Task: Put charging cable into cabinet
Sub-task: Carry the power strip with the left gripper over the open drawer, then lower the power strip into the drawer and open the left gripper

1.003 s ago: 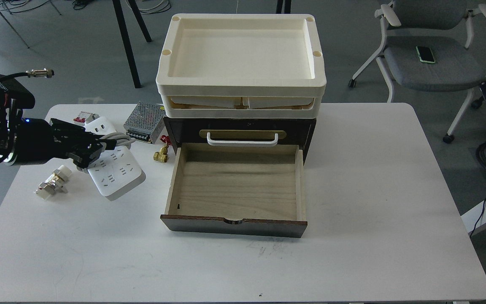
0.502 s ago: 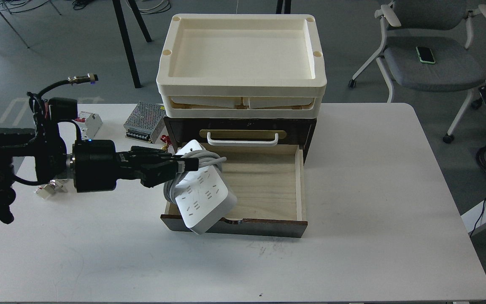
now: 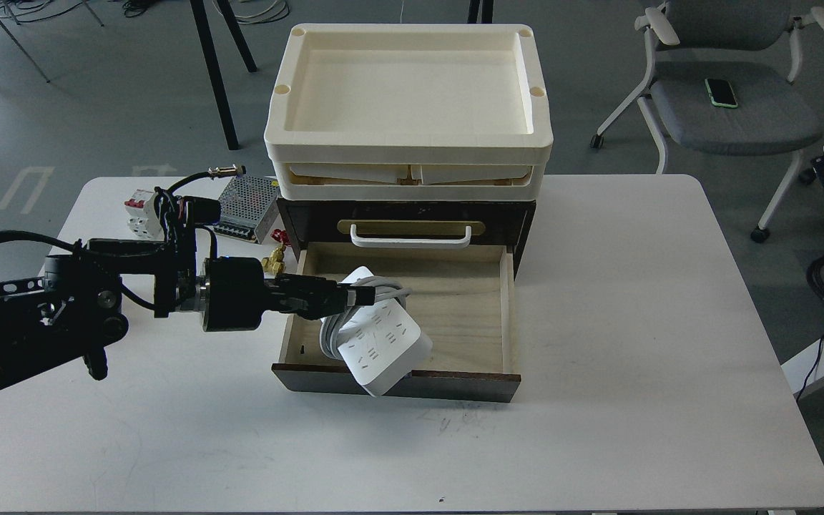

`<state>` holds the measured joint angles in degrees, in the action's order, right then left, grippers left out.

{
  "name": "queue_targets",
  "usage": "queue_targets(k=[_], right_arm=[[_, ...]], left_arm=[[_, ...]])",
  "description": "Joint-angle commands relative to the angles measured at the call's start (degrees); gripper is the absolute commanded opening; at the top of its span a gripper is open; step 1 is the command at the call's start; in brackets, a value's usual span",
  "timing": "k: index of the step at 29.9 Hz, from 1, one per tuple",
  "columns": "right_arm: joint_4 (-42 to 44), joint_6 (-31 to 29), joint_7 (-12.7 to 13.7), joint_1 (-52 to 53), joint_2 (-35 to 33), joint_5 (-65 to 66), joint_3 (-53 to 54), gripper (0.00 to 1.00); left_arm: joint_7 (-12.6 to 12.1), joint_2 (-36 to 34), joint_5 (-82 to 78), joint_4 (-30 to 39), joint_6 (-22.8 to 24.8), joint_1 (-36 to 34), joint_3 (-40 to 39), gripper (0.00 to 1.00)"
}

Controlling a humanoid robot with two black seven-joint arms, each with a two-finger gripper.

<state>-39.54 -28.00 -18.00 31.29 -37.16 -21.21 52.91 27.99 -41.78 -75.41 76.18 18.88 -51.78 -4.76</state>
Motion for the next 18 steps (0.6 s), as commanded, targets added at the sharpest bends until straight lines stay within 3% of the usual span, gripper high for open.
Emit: queue_targets(k=[1, 18], right_arm=[[0.1, 0.0, -0.4, -0.2, -0.1, 0.0, 0.0, 1.0], [0.1, 0.0, -0.5, -1.1, -0.1, 0.0, 0.0, 1.0]], left_arm=[[0.0, 1.5, 0.0, -3.0, 0.7, 0.0, -0.1, 0.0], [0.0, 6.0, 6.8, -10.2, 3.3, -0.5, -1.0, 0.0]])
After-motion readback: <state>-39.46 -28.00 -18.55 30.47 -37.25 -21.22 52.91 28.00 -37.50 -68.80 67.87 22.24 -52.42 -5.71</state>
